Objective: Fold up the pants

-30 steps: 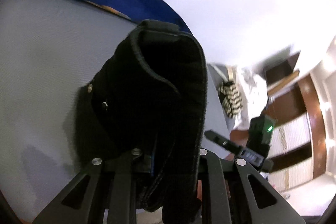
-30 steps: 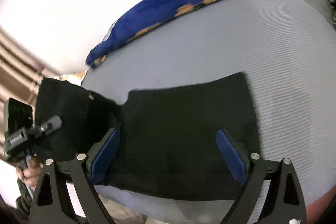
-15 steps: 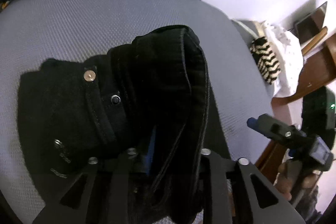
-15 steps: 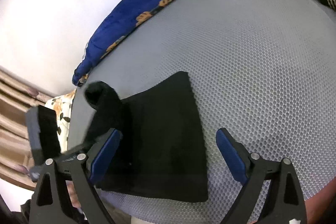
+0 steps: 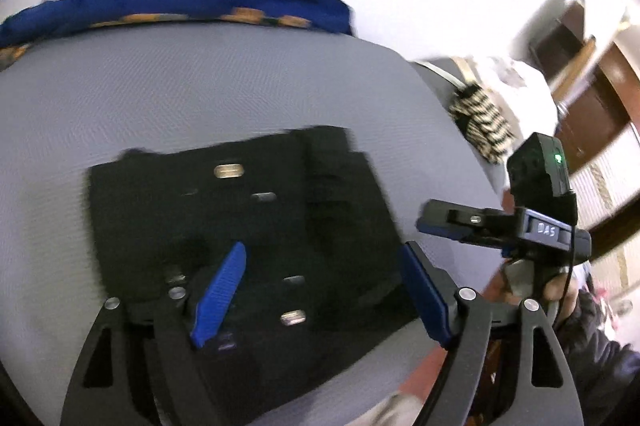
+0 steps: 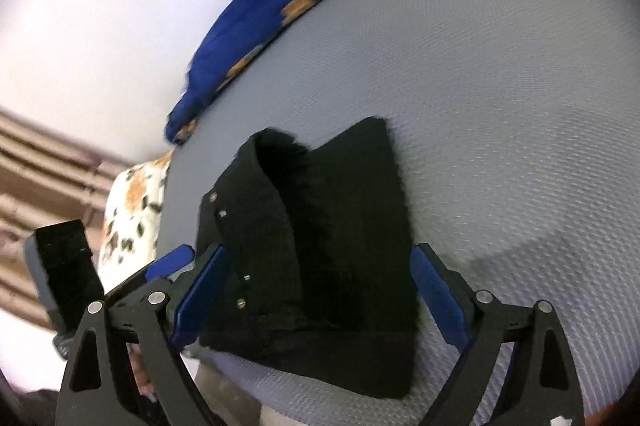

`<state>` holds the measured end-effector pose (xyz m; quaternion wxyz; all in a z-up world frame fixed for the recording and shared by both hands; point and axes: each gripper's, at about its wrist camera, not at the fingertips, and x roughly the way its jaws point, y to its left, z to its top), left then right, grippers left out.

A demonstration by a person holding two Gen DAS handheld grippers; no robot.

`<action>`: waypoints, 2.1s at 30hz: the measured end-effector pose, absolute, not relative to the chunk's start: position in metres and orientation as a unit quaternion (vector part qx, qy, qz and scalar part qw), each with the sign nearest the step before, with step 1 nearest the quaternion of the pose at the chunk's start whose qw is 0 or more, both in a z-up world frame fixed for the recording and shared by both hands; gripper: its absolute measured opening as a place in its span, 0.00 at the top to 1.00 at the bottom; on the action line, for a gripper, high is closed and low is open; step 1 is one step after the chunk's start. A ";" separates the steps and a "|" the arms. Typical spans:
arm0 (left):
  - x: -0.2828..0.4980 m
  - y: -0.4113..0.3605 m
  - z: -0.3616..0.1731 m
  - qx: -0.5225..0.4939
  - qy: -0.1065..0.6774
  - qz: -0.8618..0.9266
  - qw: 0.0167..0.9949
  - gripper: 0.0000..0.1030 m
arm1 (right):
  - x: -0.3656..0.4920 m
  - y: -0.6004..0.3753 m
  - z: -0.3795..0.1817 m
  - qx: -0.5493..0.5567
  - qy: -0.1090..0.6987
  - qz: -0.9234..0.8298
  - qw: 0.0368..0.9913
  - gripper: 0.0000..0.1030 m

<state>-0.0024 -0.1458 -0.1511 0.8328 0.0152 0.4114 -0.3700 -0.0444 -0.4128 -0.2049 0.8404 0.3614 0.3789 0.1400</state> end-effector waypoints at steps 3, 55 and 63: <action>0.009 -0.111 -0.157 -0.011 0.417 -0.330 0.847 0.23 | -0.027 -0.402 -0.207 0.339 0.391 0.160 0.841 0.18; 0.041 -0.158 -0.204 0.061 0.431 -0.336 0.835 0.23 | -0.046 -0.436 -0.213 0.383 0.375 0.042 0.843 0.61; 0.009 -0.145 -0.203 0.094 0.429 -0.346 0.829 0.23 | -0.085 -0.413 -0.212 0.353 0.397 0.051 0.846 0.64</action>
